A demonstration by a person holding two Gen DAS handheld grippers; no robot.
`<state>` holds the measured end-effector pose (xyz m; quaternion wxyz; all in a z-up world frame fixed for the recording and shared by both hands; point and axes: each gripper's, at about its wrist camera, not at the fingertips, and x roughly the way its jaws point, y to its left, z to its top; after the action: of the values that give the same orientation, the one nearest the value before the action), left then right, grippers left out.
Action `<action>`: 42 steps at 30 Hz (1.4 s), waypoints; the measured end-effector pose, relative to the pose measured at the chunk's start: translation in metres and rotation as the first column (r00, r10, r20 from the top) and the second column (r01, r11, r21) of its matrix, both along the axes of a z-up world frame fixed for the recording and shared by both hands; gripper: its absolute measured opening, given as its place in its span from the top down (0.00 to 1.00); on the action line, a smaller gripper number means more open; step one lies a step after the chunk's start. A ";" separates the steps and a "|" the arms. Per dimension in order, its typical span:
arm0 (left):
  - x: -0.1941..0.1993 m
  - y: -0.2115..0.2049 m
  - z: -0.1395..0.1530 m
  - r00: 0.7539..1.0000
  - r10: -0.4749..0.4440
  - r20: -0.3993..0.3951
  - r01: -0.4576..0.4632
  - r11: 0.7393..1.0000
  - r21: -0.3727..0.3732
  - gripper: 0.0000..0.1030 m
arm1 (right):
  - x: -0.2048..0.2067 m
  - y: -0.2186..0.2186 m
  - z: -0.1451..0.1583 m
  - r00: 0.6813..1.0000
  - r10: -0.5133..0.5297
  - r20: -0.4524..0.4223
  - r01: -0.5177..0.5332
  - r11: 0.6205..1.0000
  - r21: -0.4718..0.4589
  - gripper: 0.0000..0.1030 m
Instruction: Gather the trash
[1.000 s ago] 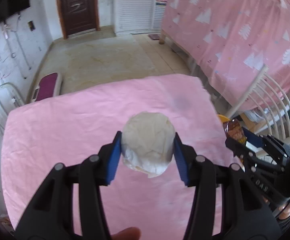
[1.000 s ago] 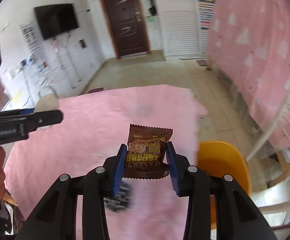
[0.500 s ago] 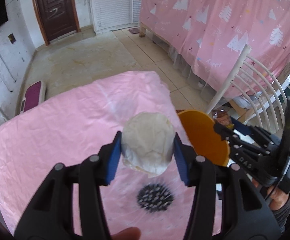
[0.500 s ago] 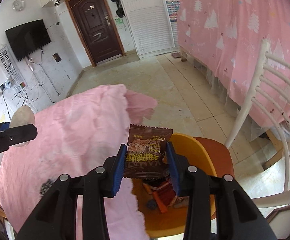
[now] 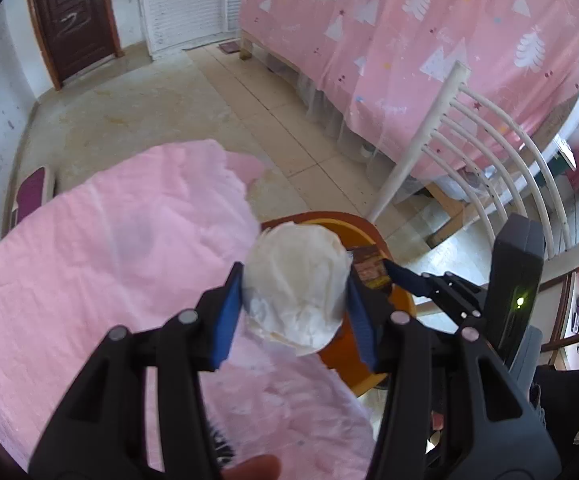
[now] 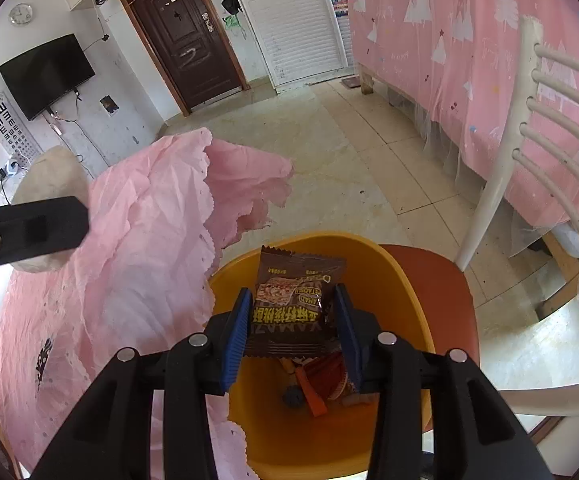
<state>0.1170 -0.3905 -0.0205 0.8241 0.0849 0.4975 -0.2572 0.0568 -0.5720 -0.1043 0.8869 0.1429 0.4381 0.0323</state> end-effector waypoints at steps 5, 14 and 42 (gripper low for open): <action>-0.001 -0.015 -0.004 1.000 -0.027 -0.015 0.027 1.000 -0.014 0.54 | -0.004 -0.004 0.000 1.000 -0.011 0.003 0.011 1.000 0.002 0.64; -0.005 -0.023 -0.003 0.999 -0.047 -0.021 0.047 0.998 -0.031 0.52 | -0.012 -0.011 0.000 0.999 -0.043 0.010 0.043 0.999 0.000 0.49; -0.021 0.125 0.043 0.981 0.139 0.136 -0.123 0.986 -0.117 0.46 | -0.012 0.069 0.069 0.994 0.028 0.107 -0.017 0.994 -0.105 0.49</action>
<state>0.0958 -0.2655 0.0220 0.8762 0.0257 0.4269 -0.2220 0.0448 -0.5032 -0.0352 0.9152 0.0897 0.3919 0.0274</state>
